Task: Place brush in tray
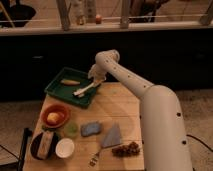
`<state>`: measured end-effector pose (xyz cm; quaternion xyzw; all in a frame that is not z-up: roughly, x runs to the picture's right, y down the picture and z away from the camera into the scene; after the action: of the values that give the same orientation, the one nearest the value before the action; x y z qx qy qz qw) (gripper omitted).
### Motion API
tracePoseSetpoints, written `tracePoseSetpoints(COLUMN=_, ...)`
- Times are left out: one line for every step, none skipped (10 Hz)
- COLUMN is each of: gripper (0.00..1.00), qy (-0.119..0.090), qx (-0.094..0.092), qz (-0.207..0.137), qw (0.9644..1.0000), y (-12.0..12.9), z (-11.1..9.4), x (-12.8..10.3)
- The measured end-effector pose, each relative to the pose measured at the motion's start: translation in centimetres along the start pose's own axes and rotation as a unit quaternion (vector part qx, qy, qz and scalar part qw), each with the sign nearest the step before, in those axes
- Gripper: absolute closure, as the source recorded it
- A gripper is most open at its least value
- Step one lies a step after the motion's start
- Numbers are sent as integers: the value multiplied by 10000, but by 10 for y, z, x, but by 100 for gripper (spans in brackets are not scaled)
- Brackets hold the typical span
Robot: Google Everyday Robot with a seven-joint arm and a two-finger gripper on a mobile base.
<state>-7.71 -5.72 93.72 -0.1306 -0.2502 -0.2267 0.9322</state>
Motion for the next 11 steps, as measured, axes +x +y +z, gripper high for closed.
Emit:
tracePoseSetpoints(gripper=20, qy=-28, qx=-28, qz=-19, qw=10000, y=0, z=2, x=-1)
tracePoseSetpoints(gripper=20, qy=-56, qx=-48, qz=-27, qw=10000, y=0, z=4, x=-2)
tracePoseSetpoints(gripper=20, qy=-76, qx=-64, qz=-30, qw=9999, y=0, z=6, x=-1)
tracePoseSetpoints(gripper=20, qy=-92, qx=-74, qz=-32, qw=9999, y=1, z=7, x=0)
tracePoseSetpoints(gripper=20, qy=-107, qx=-80, qz=-39, qw=9999, y=1, z=7, x=0)
tracePoseSetpoints(gripper=20, qy=-117, qx=-80, qz=-50, qw=9999, y=1, z=7, x=0)
tracePoseSetpoints(gripper=20, qy=-122, qx=-74, qz=-59, qw=9999, y=1, z=6, x=1)
tracePoseSetpoints(gripper=20, qy=-124, qx=-72, qz=-60, qw=9999, y=2, z=5, x=2)
tracePoseSetpoints(gripper=20, qy=-132, qx=-72, qz=-73, qw=9999, y=2, z=5, x=3)
tracePoseSetpoints(gripper=20, qy=-151, qx=-78, qz=-79, qw=9998, y=3, z=4, x=4)
tracePoseSetpoints(gripper=20, qy=-160, qx=-82, qz=-80, qw=9998, y=4, z=4, x=5)
